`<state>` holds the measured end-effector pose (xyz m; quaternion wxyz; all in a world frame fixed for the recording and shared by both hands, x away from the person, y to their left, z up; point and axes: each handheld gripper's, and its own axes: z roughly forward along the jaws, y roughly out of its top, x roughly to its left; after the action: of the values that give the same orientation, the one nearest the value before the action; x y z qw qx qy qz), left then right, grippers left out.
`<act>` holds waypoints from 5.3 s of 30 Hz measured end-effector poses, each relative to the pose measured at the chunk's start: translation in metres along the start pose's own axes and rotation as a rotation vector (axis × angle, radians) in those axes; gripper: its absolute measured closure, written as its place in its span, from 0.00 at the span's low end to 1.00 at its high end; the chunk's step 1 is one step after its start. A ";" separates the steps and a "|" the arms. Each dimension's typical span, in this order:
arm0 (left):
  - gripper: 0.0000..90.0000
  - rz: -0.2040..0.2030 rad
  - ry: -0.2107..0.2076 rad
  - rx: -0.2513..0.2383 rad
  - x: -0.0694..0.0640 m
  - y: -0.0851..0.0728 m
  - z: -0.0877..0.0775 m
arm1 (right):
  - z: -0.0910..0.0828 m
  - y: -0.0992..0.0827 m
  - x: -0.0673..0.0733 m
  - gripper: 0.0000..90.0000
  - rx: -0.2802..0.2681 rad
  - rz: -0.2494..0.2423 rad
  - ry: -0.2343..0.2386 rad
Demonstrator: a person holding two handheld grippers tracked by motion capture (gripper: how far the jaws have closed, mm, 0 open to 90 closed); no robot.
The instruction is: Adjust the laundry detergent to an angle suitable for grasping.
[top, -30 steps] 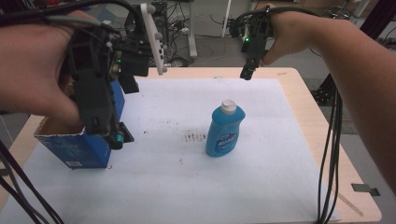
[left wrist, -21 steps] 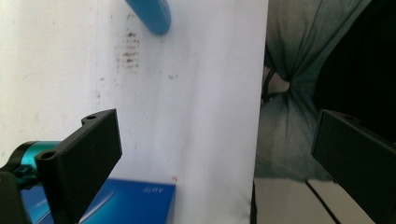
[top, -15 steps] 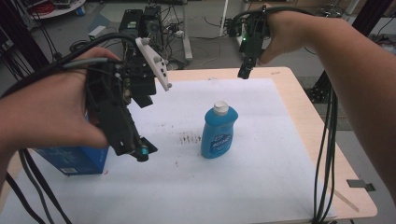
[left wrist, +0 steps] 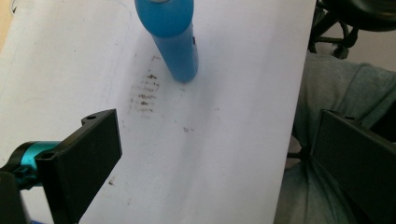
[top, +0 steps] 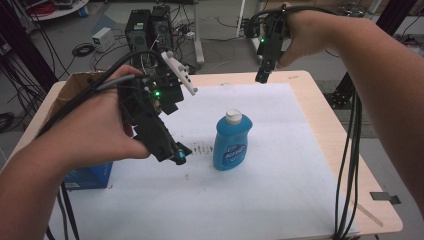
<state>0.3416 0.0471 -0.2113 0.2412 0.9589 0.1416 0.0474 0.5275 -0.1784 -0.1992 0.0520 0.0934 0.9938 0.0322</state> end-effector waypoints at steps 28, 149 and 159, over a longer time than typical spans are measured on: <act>0.02 -0.078 0.004 -0.066 0.024 0.032 0.076 | 0.003 -0.030 -0.001 0.01 0.007 0.049 0.002; 0.43 -0.088 0.073 0.010 0.034 0.067 0.149 | 0.013 -0.040 -0.003 0.01 0.030 0.082 -0.003; 0.43 -0.062 0.094 0.021 0.031 0.064 0.142 | 0.014 -0.038 0.000 0.01 0.031 0.078 -0.004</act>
<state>0.4100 -0.0615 -0.3054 0.2257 0.9532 0.1831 0.0835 0.5226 -0.2145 -0.2160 0.0511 0.1331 0.9896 0.0185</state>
